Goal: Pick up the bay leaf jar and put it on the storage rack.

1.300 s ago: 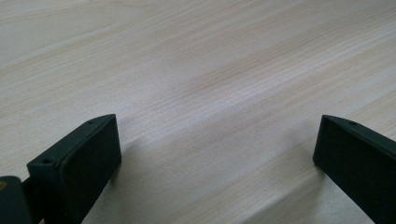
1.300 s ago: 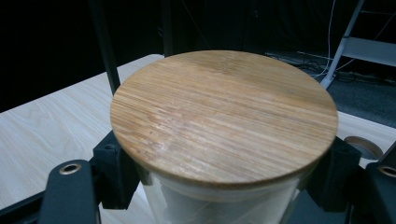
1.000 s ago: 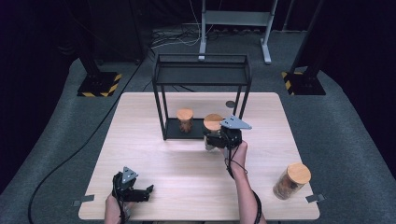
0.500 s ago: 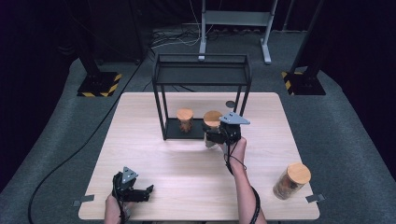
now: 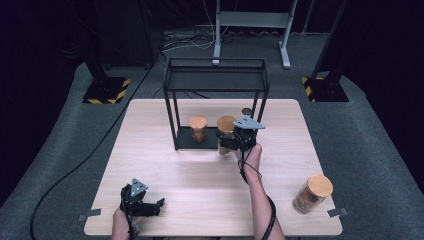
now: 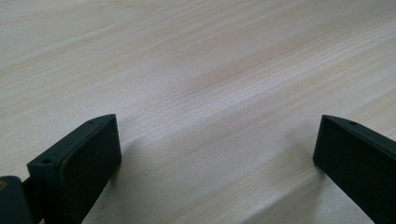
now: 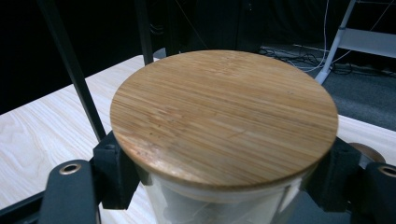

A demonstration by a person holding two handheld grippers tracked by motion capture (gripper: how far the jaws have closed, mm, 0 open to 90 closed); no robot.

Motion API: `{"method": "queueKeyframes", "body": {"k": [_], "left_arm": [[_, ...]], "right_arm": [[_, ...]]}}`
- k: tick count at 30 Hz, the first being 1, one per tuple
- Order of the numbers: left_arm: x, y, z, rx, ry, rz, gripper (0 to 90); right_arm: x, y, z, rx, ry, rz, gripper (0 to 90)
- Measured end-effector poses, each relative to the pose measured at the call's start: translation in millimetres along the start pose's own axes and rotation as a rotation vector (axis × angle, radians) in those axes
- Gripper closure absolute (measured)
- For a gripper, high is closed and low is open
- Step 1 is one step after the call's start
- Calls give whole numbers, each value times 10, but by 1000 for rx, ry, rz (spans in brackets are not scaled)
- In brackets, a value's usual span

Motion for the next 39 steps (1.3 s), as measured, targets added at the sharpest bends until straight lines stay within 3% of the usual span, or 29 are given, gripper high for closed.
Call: {"method": "queueKeyframes", "body": {"k": [39], "left_arm": [[2, 2, 1, -1, -5, 5, 1]], "right_arm": [[36, -260, -119, -9, -5, 7, 243]]}}
Point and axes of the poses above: each handheld gripper's, and its own axes: y roughly backward along the jaws, z roughly out of its underside, x roughly to its right, the point moved 2 cm from there along -y, roughly forward along the jaws, and after that the axes turned 9 degrees about x, right-handed, at the moved point
